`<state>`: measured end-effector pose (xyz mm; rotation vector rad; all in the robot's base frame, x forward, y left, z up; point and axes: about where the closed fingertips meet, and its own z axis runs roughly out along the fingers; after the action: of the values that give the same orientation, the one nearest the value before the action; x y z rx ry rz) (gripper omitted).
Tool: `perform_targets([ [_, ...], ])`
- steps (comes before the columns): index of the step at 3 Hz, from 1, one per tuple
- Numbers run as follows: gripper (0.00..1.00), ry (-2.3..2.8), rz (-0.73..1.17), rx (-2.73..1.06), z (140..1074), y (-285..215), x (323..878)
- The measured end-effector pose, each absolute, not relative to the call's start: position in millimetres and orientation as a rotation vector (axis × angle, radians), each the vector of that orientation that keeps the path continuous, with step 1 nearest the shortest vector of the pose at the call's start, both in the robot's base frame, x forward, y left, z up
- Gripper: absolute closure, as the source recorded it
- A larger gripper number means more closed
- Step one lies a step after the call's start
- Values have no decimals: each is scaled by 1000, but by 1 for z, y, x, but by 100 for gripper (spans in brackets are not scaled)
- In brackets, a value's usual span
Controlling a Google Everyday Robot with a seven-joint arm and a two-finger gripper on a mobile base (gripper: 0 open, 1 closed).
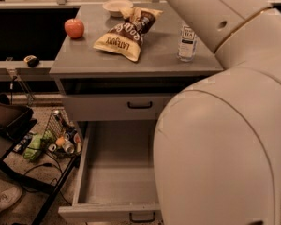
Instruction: Pick brown chip bag from middle drawer and place on counter
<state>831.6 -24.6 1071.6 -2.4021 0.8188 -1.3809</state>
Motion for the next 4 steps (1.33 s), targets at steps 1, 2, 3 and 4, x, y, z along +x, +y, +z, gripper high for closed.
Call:
perform_targets([
  [1, 0, 835, -1540, -2316, 1147, -48, 796],
  [2, 0, 949, -1709, -2144, 1209, -94, 732],
  [3, 0, 1106, -1836, -1958, 1250, -159, 639],
  [4, 0, 1279, -1834, -1809, 1241, -223, 563],
])
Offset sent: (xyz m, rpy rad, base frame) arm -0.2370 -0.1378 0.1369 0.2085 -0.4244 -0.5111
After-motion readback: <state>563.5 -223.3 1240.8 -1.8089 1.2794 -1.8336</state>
